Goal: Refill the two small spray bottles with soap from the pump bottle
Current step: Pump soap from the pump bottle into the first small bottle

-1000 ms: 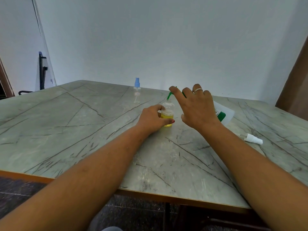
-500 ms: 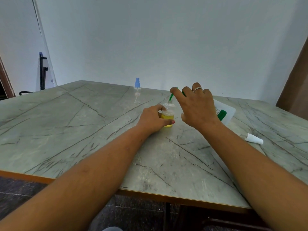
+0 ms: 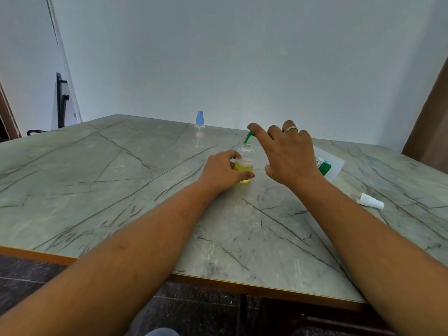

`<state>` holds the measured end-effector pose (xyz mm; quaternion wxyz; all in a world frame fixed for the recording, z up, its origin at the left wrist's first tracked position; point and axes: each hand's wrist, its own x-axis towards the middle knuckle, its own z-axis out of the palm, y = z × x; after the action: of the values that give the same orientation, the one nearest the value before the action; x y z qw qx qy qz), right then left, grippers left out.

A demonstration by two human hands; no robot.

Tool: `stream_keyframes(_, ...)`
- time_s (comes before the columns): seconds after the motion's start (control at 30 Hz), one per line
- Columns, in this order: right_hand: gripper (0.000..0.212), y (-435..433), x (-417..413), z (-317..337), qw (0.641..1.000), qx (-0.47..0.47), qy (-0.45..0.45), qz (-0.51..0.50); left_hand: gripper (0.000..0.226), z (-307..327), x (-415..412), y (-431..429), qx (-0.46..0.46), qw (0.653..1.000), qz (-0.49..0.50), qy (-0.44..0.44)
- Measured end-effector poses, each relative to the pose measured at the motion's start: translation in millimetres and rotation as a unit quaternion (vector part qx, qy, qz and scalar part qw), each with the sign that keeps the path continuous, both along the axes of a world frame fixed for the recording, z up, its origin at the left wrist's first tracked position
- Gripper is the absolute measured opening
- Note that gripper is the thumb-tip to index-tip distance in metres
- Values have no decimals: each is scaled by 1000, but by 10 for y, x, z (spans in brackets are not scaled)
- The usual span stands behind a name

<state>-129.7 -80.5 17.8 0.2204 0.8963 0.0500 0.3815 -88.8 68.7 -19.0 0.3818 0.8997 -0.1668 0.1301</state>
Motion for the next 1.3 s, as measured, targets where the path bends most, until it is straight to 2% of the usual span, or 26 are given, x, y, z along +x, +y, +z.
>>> stream_keyframes(0.27,80,58,-11,40,1000,-5,-8,-1,69,15,-36,-5,3,1000,-1,2)
stream_keyframes(0.53,85,30,-18,30,1000,-5,0,-3,68,8,-26,9,-4,1000,-2,3)
stream_keyframes(0.77,79,55,-29,62,1000,-21,-8,-8,67,9,-35,-1,-2,1000,-1,7)
stream_keyframes(1.03,87,28,-4,94,999,-36,16,-2,71,9,-13,-6,-8,1000,4,12)
stream_keyframes(1.3,81,63,18,143,999,-33,19,-15,70,13,-29,-7,-6,1000,-4,14)
